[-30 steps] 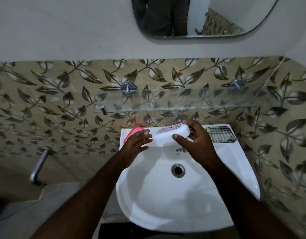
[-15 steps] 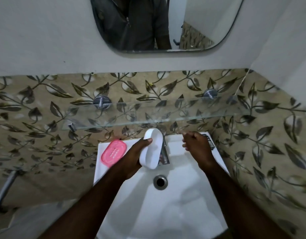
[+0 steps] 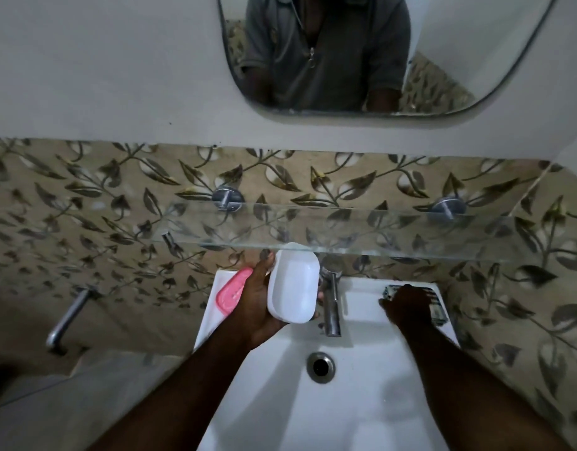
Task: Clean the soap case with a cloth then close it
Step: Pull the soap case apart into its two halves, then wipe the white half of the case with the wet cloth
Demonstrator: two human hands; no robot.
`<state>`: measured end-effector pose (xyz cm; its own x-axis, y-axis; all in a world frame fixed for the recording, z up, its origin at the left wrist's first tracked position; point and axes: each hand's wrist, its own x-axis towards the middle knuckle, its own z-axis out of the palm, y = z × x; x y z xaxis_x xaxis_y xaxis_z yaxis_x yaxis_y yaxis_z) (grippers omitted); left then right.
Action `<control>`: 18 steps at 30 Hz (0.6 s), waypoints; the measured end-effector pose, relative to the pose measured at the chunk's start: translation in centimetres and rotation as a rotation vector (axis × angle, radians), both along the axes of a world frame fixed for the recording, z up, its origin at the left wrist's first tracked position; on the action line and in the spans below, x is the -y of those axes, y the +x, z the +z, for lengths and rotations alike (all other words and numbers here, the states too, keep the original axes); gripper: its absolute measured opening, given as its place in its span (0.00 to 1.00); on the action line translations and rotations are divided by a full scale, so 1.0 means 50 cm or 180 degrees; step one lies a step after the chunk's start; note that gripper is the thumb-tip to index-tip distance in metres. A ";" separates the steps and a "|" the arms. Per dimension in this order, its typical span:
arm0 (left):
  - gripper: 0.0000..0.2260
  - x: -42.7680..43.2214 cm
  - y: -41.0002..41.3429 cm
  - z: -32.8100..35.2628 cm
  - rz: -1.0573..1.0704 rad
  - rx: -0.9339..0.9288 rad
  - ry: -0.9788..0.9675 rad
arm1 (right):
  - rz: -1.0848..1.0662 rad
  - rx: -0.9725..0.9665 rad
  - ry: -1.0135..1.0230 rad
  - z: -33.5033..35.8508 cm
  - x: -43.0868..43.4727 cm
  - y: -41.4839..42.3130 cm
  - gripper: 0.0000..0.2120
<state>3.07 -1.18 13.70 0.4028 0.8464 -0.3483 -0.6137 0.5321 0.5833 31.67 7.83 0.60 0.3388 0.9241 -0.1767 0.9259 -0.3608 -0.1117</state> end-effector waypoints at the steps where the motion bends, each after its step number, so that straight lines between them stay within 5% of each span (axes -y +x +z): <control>1: 0.29 0.005 -0.001 0.002 0.0011 -0.0008 0.0013 | 0.0008 0.0104 0.0049 -0.005 0.000 0.001 0.29; 5: 0.30 0.019 -0.003 0.000 0.0030 -0.0021 -0.0052 | 0.0105 -0.0128 0.0525 -0.011 -0.001 0.006 0.06; 8: 0.30 0.029 0.002 0.004 0.0056 -0.0031 -0.0055 | -0.0203 -0.0547 0.0591 -0.001 -0.004 0.034 0.09; 12: 0.30 0.037 0.009 0.003 0.0180 0.0022 -0.0076 | -0.1018 -0.2612 0.1067 0.026 0.027 0.071 0.16; 15: 0.31 0.046 0.018 0.004 0.0260 -0.0034 -0.0035 | -0.1363 -0.4264 0.1890 0.128 0.109 0.028 0.06; 18: 0.33 0.054 0.030 0.001 0.0363 -0.0292 0.0012 | -0.1118 -0.6186 0.1181 0.225 0.197 -0.012 0.17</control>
